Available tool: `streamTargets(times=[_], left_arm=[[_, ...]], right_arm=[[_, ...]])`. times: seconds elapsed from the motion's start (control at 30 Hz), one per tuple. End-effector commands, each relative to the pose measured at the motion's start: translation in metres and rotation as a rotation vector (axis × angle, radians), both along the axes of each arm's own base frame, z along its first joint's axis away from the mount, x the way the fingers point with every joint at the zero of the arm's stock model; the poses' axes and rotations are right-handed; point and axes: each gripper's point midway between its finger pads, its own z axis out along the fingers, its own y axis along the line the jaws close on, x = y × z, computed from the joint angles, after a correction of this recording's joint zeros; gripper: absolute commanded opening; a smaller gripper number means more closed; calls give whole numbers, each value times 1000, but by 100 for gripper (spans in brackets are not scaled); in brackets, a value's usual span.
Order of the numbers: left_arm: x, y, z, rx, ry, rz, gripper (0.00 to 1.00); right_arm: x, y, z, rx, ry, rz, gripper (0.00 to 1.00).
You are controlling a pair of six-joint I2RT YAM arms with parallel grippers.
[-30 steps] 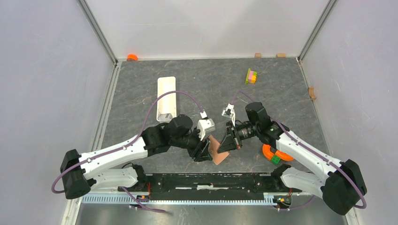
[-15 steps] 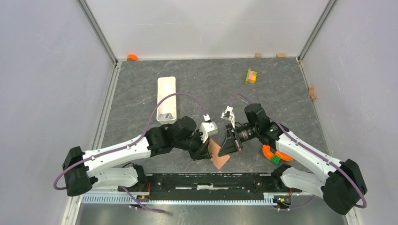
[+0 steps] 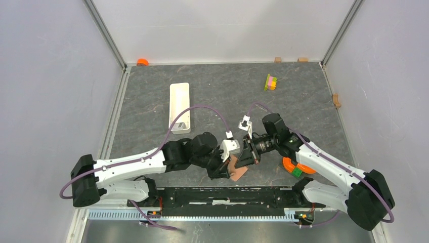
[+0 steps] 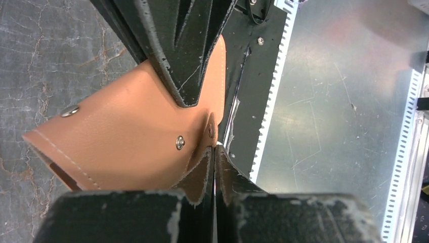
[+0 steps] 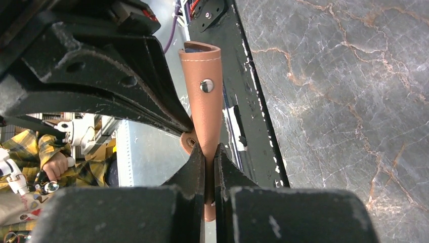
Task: Put the credit cards into the card holder
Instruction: Open the card holder.
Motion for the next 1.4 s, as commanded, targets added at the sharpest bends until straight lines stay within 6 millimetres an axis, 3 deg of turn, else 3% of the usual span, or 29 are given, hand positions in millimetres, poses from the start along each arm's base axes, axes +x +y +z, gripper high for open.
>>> streamTargets(times=[0.0, 0.1, 0.2, 0.37, 0.47, 0.53, 0.7, 1.0, 1.17, 1.37], left_arm=[[-13, -15, 7, -56, -40, -80, 2], [-16, -13, 2, -34, -46, -83, 2], [-5, -7, 5, -16, -86, -24, 3], [39, 14, 35, -102, -193, 308, 56], [66, 33, 54, -205, -164, 595, 74], [73, 35, 62, -311, -91, 710, 85], [83, 44, 47, -364, 17, 853, 100], [89, 40, 27, -423, 188, 831, 98], [93, 32, 26, -452, 216, 804, 74], [83, 14, 17, -420, 266, 715, 32]], right_arm=[[35, 12, 18, 74, -135, -96, 0], [39, 10, 16, 65, -136, -120, 0], [46, 4, 11, 34, -166, -155, 0], [74, -11, 4, -59, -306, -311, 0], [82, -15, 10, -44, -360, -373, 0], [82, -12, 19, 3, -376, -376, 0], [73, -6, 34, 80, -370, -339, 0], [49, 0, 50, 201, -336, -248, 0], [45, -1, 42, 186, -313, -242, 0], [51, -4, 22, 127, -279, -286, 0]])
